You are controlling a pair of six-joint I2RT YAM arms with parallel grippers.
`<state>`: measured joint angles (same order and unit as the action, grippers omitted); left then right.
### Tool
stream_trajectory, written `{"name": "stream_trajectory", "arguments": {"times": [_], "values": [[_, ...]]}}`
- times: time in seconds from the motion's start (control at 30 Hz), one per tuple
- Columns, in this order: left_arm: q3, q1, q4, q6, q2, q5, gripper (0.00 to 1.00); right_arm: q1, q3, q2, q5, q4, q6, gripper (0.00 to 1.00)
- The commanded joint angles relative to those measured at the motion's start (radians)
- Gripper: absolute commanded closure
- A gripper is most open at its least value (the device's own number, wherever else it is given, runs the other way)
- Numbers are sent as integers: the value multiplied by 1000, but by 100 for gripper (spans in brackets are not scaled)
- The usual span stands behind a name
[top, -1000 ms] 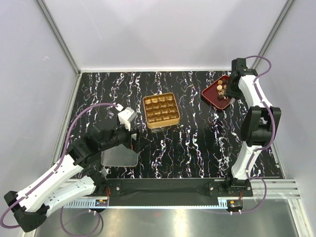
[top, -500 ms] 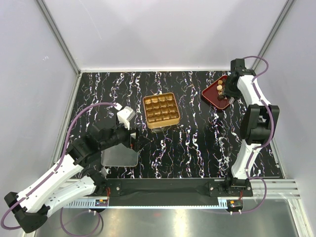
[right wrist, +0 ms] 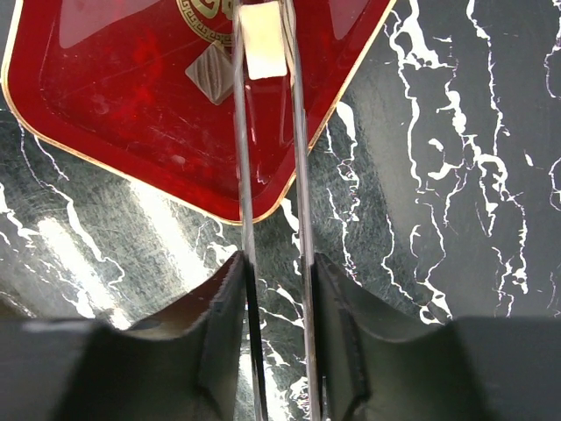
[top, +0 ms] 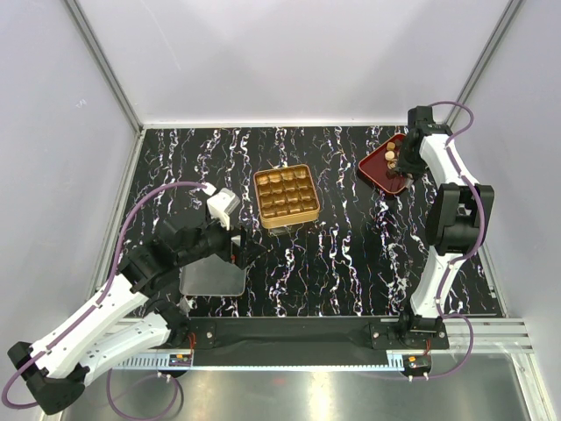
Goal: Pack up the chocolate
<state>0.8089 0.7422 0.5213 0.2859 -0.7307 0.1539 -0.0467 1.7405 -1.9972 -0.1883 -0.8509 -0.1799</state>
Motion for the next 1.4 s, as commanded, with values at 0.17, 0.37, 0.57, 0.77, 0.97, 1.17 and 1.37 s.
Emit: {"name": "stream_trajectory", "arguments": {"times": [0.17, 0.37, 0.57, 0.77, 0.97, 1.17, 1.37], "values": [[9, -7, -43, -4, 24, -5, 1, -4, 44, 38, 44, -27, -9, 66], [19, -7, 6, -4, 33, -80, 1, -1, 76, 84, 81, -86, -39, 71], [19, -7, 62, -4, 59, -148, 1, 40, 90, 138, 63, -143, -59, 73], [-4, -7, 52, 6, 116, -151, 1, 184, 108, 196, 23, -204, -72, 74], [13, -6, 89, 35, 102, -194, 1, 413, 79, 276, 61, -198, -142, 74], [16, -6, 75, 19, 116, -244, 1, 557, -4, 316, 110, -11, -199, 73], [-4, -6, 63, -13, 166, -264, 1, 567, -58, 262, 125, 91, -207, 73]]}}
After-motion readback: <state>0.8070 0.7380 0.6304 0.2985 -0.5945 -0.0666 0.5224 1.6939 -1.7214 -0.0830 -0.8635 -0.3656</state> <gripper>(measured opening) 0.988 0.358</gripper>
